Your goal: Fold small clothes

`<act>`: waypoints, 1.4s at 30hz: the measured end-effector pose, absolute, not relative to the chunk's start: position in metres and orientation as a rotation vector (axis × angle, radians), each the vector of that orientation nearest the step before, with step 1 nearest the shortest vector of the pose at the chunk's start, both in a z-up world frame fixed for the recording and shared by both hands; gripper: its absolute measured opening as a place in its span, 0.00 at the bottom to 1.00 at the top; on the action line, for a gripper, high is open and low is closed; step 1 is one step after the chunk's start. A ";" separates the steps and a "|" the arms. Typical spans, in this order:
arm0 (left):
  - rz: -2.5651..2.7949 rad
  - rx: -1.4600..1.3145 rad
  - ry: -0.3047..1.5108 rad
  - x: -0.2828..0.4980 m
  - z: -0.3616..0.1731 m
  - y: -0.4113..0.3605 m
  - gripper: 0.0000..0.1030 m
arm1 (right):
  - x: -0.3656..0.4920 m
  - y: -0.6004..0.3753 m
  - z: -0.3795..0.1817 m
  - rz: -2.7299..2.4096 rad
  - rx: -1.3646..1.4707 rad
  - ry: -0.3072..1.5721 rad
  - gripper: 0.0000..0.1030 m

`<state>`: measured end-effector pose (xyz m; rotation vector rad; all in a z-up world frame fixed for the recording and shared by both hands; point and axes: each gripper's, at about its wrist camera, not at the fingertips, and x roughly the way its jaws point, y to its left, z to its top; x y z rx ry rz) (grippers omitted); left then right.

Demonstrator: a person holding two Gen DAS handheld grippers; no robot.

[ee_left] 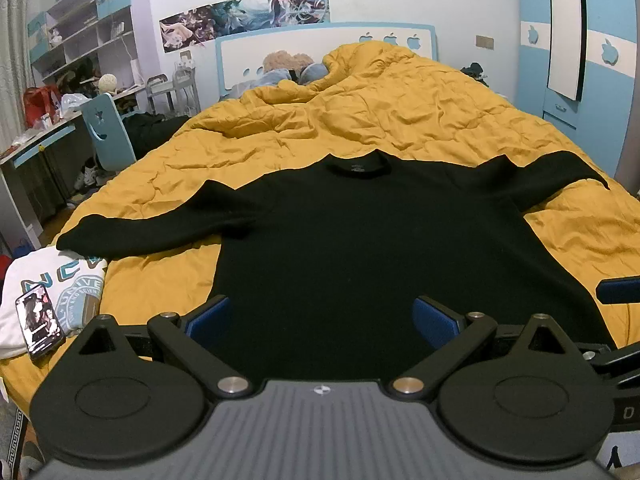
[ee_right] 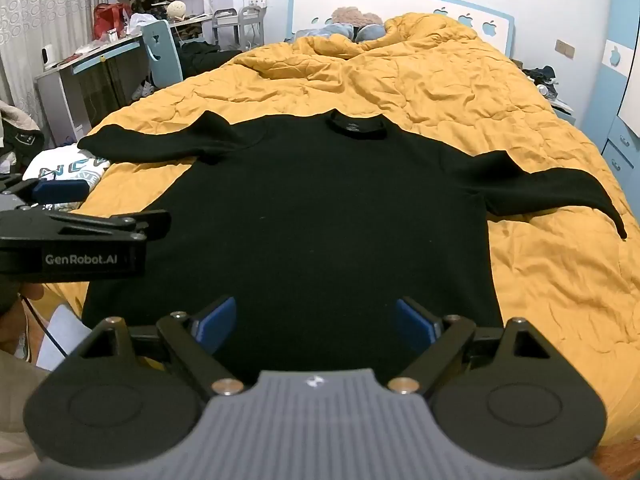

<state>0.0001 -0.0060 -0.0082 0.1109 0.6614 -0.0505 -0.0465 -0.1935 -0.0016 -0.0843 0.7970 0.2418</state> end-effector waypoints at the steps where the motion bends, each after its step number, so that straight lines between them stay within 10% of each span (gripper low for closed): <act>1: -0.051 0.111 0.661 0.000 -0.009 -0.006 1.00 | -0.047 -0.193 -0.002 0.242 -0.085 0.797 0.80; 42: -0.055 0.109 0.673 0.002 -0.017 -0.004 1.00 | -0.043 -0.192 -0.003 0.243 -0.085 0.801 0.80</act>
